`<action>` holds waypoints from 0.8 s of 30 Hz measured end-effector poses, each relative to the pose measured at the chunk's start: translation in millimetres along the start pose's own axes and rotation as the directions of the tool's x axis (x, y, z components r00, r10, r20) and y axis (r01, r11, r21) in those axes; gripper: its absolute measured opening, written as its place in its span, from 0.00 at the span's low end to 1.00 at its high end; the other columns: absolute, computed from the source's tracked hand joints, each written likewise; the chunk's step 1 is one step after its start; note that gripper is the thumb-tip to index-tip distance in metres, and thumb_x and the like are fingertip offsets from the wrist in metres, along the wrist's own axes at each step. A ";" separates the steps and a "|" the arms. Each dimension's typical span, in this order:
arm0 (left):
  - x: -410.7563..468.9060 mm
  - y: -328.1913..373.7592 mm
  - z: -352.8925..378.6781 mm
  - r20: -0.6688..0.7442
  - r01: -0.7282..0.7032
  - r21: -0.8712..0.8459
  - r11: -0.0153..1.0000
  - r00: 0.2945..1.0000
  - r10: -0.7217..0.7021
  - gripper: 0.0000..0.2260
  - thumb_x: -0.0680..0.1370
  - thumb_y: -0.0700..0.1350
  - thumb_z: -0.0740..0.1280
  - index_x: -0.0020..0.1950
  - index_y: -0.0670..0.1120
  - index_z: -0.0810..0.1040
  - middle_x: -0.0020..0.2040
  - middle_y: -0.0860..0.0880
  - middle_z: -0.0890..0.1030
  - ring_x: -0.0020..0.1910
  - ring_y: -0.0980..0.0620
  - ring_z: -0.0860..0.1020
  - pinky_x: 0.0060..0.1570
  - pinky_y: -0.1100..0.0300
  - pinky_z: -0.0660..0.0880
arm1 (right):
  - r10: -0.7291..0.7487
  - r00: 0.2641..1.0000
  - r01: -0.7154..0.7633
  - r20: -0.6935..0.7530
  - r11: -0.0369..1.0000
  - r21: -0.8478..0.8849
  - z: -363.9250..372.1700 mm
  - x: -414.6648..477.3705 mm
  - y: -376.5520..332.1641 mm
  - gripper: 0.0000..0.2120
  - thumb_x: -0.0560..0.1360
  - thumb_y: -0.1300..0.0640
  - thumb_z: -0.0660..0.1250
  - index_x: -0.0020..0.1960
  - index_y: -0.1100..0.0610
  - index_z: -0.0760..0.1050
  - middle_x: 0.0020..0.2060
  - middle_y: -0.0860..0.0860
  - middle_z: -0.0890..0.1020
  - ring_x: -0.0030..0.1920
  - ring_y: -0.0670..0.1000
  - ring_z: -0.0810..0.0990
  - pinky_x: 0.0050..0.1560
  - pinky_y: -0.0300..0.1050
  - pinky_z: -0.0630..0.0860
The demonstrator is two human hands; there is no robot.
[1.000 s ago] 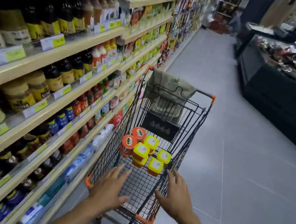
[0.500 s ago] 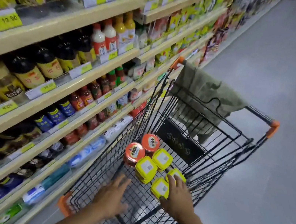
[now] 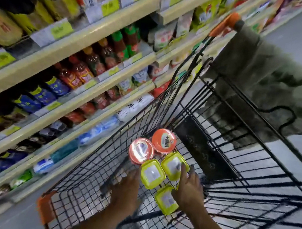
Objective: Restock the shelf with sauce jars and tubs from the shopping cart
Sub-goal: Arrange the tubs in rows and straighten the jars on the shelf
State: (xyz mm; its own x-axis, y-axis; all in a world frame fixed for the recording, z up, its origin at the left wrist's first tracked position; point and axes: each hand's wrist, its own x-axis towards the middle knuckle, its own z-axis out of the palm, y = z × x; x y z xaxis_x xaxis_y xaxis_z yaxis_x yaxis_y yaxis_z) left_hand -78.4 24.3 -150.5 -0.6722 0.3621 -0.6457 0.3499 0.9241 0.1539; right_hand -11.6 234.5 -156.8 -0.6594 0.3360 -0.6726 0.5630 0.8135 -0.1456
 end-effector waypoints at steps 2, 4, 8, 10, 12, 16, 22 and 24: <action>10.9 7.5 2.7 -0.013 0.033 0.032 0.999 0.999 -0.032 0.52 0.75 0.64 0.70 0.81 0.53 0.34 0.83 0.49 0.54 0.78 0.45 0.62 0.70 0.46 0.68 | -0.001 1.000 0.001 -0.010 1.000 0.017 2.3 15.6 1.6 0.53 0.74 0.43 0.69 0.80 0.51 0.32 0.80 0.61 0.41 0.80 0.62 0.48 0.77 0.57 0.54; 22.3 14.5 5.7 -0.010 0.063 0.065 0.996 0.998 -0.062 0.53 0.74 0.65 0.70 0.81 0.54 0.33 0.82 0.48 0.56 0.73 0.44 0.68 0.62 0.48 0.72 | -0.007 1.000 0.007 -0.009 0.999 0.031 5.0 29.3 2.2 0.55 0.73 0.39 0.70 0.80 0.50 0.31 0.80 0.60 0.42 0.80 0.61 0.48 0.77 0.58 0.53; 40.6 23.3 15.1 0.017 0.069 0.040 0.997 0.997 -0.069 0.55 0.73 0.64 0.72 0.80 0.55 0.31 0.82 0.46 0.55 0.70 0.42 0.71 0.57 0.49 0.72 | -0.025 1.000 0.025 -0.008 0.999 0.021 11.6 47.0 -1.1 0.56 0.73 0.37 0.69 0.79 0.51 0.29 0.80 0.59 0.43 0.80 0.61 0.48 0.78 0.58 0.54; 49.1 25.0 21.3 0.037 0.078 0.037 0.996 0.996 -0.080 0.55 0.73 0.64 0.72 0.80 0.56 0.31 0.82 0.44 0.55 0.68 0.42 0.73 0.57 0.47 0.72 | -0.018 1.000 0.019 -0.022 0.999 0.035 16.0 52.4 -2.5 0.57 0.73 0.37 0.69 0.79 0.51 0.27 0.80 0.59 0.44 0.80 0.61 0.49 0.77 0.58 0.54; 56.3 27.5 25.1 0.049 0.088 0.049 0.995 0.995 -0.091 0.56 0.72 0.66 0.72 0.80 0.56 0.30 0.82 0.43 0.53 0.68 0.42 0.73 0.57 0.46 0.73 | -0.004 0.999 0.006 -0.038 0.998 0.059 18.8 57.0 -2.2 0.58 0.73 0.38 0.70 0.78 0.50 0.25 0.81 0.59 0.45 0.80 0.61 0.49 0.77 0.58 0.55; 60.6 30.5 28.4 0.022 0.099 0.016 0.995 0.995 -0.100 0.54 0.73 0.66 0.70 0.80 0.56 0.31 0.81 0.45 0.53 0.67 0.45 0.73 0.54 0.49 0.73 | -0.003 0.999 0.007 -0.048 0.996 0.085 18.5 62.7 -1.6 0.60 0.71 0.37 0.71 0.77 0.48 0.25 0.81 0.58 0.47 0.80 0.60 0.51 0.77 0.58 0.57; 53.5 21.0 30.1 -0.038 0.045 -0.101 0.994 0.998 -0.049 0.51 0.72 0.63 0.71 0.81 0.58 0.38 0.81 0.49 0.53 0.63 0.49 0.77 0.51 0.54 0.74 | 0.013 0.998 -0.004 -0.064 0.990 0.142 18.0 70.0 -2.5 0.62 0.67 0.41 0.75 0.79 0.47 0.29 0.77 0.55 0.59 0.76 0.58 0.60 0.73 0.59 0.65; 49.6 11.9 32.7 -0.051 0.012 -0.151 0.988 0.998 -0.020 0.52 0.71 0.63 0.72 0.81 0.59 0.38 0.80 0.50 0.56 0.62 0.50 0.78 0.50 0.56 0.74 | 0.007 0.998 0.002 -0.057 0.985 0.172 17.9 69.9 -3.1 0.62 0.66 0.42 0.77 0.79 0.46 0.31 0.75 0.55 0.59 0.75 0.58 0.61 0.72 0.59 0.67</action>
State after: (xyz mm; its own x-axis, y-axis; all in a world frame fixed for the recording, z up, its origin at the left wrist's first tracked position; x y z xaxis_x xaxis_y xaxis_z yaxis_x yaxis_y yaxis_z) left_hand -86.2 49.2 -205.1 -0.7118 0.3491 -0.6095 0.2392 0.9364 0.2569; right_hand -50.5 247.0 -216.4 -0.6825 0.3685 -0.6312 0.6388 0.7204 -0.2702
